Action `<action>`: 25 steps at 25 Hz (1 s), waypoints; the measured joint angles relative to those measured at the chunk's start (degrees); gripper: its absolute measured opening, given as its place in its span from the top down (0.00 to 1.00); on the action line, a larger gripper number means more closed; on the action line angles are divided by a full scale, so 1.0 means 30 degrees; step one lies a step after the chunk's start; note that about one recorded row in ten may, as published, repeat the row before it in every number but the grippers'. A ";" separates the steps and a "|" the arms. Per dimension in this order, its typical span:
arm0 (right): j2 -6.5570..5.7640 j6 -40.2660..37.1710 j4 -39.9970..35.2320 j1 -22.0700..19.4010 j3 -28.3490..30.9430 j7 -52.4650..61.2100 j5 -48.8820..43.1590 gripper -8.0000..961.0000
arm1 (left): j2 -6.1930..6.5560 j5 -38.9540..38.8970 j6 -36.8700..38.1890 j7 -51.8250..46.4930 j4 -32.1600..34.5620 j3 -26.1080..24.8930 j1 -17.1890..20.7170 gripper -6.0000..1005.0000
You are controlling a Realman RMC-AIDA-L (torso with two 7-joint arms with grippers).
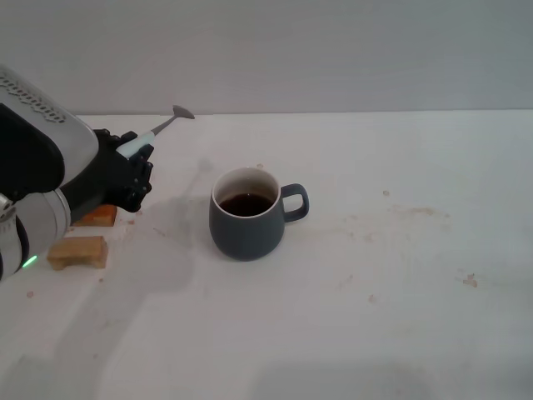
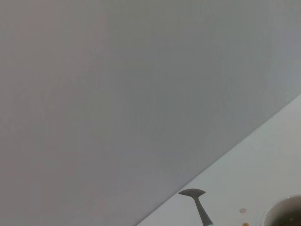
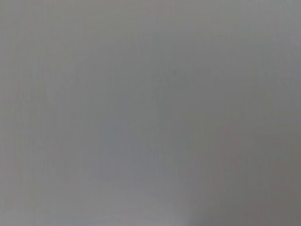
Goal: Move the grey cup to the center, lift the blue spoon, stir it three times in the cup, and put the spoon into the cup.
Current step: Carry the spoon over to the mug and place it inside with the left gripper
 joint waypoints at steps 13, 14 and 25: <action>0.0012 0.0071 -0.0052 -0.0036 0.0402 0.0018 0.0026 0.99 | -0.0066 -0.0004 -0.4069 0.1582 -0.1026 0.0670 -0.1337 0.84; 0.0019 0.0081 -0.0045 -0.0036 0.0411 0.0020 0.0027 0.99 | -0.0066 -0.0004 -0.4243 0.1614 -0.1028 0.0698 -0.1449 0.84; 0.0030 0.0118 0.0047 -0.0035 0.0427 0.0032 0.0027 0.99 | -0.0092 -0.0004 -0.5785 0.1867 -0.1047 0.0721 -0.2111 0.85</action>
